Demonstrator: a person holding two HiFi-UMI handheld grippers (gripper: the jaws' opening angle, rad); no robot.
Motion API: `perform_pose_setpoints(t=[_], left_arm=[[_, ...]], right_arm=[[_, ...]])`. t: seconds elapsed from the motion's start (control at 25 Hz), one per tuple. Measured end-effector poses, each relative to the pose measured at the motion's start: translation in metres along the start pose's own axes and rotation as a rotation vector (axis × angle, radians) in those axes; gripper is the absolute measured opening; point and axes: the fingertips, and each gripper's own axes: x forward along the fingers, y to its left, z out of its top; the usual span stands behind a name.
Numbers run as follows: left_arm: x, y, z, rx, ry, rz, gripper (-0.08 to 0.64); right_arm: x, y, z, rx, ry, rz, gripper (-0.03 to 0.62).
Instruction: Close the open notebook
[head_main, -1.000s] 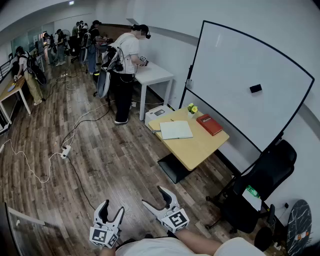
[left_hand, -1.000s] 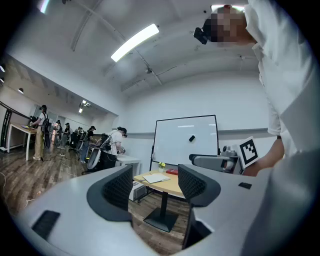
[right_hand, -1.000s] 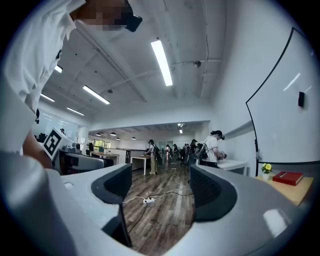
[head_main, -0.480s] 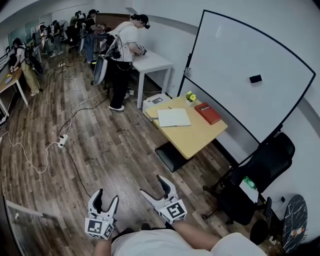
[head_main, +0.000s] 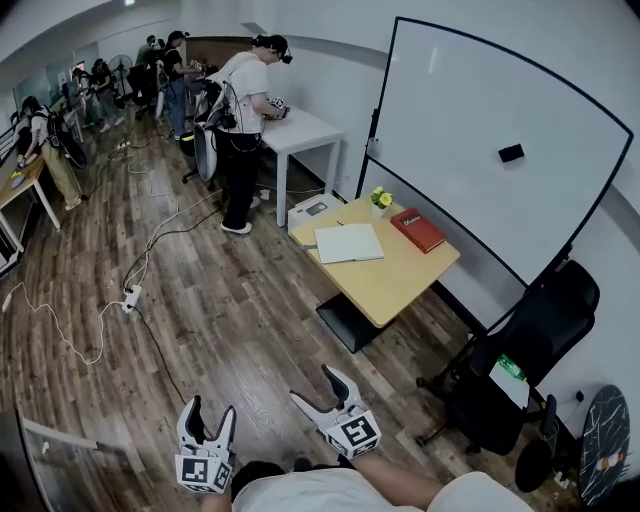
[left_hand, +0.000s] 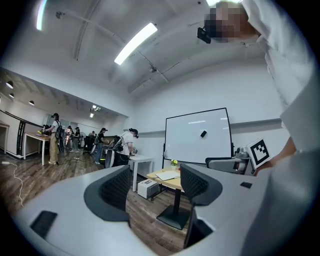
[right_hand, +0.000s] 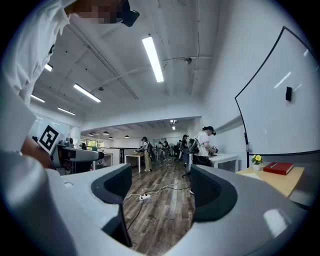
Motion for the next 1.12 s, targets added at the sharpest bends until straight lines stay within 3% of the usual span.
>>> perform_pose_setpoints(t=[0.28, 0.48, 0.6, 0.68, 1.12], left_arm=[[0.009, 0.016, -0.02, -0.049, 0.028, 0.015, 0.305], [0.037, 0.047, -0.026, -0.055, 0.015, 0.038, 0.305], [0.067, 0.067, -0.025, -0.02, 0.028, 0.027, 0.305], [0.09, 0.077, -0.018, -0.003, 0.023, 0.006, 0.305], [0.189, 0.184, 0.015, -0.061, 0.002, -0.041, 0.305]], right_arm=[[0.016, -0.007, -0.014, 0.023, 0.013, 0.001, 0.37], [0.046, -0.028, -0.017, 0.011, 0.014, -0.007, 0.37], [0.07, -0.047, -0.017, 0.018, 0.022, -0.021, 0.37], [0.09, -0.058, -0.017, 0.022, 0.03, -0.021, 0.37], [0.24, -0.078, -0.003, 0.017, 0.057, 0.014, 0.37]])
